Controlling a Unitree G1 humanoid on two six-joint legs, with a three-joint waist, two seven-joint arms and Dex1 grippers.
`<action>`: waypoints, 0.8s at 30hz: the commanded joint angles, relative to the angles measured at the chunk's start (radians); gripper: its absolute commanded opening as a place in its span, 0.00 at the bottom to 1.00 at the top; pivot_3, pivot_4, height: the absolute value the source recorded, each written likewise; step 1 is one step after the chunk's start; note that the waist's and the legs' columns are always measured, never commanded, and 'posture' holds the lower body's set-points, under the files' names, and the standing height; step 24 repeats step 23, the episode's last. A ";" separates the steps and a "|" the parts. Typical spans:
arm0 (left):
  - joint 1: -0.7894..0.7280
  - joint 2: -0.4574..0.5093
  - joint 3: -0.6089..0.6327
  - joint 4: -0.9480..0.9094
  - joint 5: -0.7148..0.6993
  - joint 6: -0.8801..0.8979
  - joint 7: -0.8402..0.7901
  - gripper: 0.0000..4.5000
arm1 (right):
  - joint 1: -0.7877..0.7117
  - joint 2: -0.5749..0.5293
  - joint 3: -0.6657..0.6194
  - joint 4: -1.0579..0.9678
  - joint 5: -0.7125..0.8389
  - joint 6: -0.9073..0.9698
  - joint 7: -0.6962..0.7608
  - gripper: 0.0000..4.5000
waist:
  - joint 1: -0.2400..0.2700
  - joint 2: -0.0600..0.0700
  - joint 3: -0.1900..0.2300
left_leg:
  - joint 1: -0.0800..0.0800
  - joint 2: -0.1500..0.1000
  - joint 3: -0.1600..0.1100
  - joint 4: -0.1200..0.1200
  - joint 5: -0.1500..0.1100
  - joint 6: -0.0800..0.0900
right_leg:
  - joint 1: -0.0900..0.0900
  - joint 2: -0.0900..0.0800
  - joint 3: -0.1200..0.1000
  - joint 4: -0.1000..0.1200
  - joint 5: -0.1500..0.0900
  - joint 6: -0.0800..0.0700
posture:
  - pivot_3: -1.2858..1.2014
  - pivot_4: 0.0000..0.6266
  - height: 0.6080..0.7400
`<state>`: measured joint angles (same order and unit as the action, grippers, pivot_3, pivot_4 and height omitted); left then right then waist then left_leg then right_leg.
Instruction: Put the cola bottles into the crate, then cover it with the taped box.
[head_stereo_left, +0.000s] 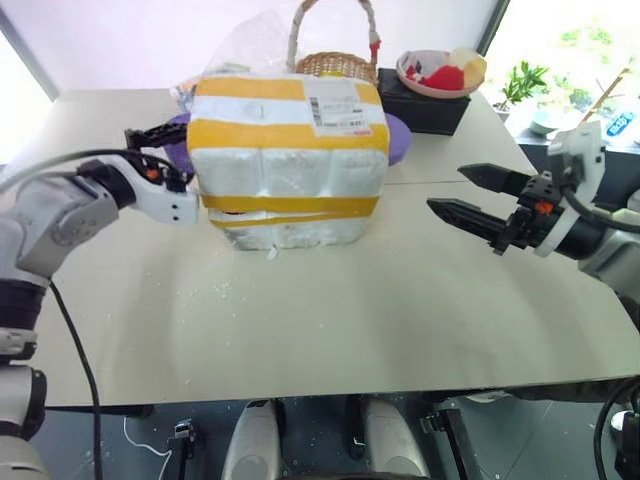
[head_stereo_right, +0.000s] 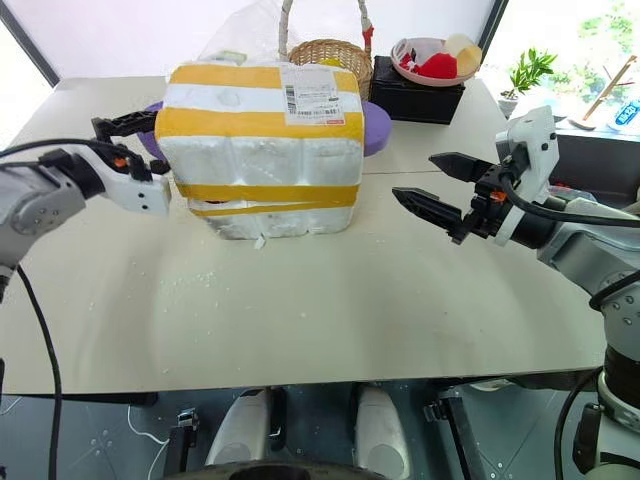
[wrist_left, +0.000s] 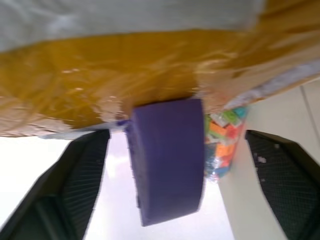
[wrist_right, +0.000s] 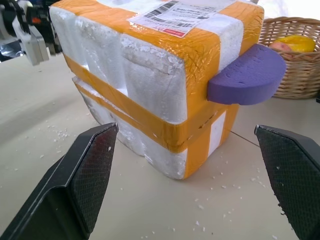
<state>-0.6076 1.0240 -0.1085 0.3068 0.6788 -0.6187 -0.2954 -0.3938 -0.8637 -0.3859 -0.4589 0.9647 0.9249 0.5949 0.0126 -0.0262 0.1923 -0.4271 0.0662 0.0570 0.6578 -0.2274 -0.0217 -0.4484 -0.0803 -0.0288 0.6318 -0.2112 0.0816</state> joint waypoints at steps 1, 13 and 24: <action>0.054 0.034 0.064 -0.071 -0.074 0.012 -0.015 0.98 | -0.015 -0.009 -0.017 -0.012 0.002 -0.025 0.005 1.00 | 0.001 0.000 0.000 | 0.000 0.000 0.000 0.000 0.000 0.000 | 0.000 0.000 0.000 0.000 0.000 0.000 | 0.52 0.24 1.00; 0.463 0.039 0.529 -0.373 -1.252 0.940 -0.517 0.98 | -0.009 -0.018 0.015 0.056 -0.049 -0.053 0.051 1.00 | 0.001 0.000 0.000 | 0.002 0.001 -0.001 0.000 0.000 0.000 | 0.002 0.000 -0.001 0.000 -0.002 -0.004 | 0.52 0.24 1.00; 0.399 0.344 0.649 -0.291 -1.590 1.417 -1.049 0.98 | -0.021 -0.140 0.042 0.149 -0.091 -0.085 0.280 1.00 | -0.004 0.004 0.001 | 0.002 0.000 -0.003 0.001 -0.001 0.000 | 0.004 0.000 -0.002 -0.002 -0.003 -0.005 | 0.52 0.24 1.00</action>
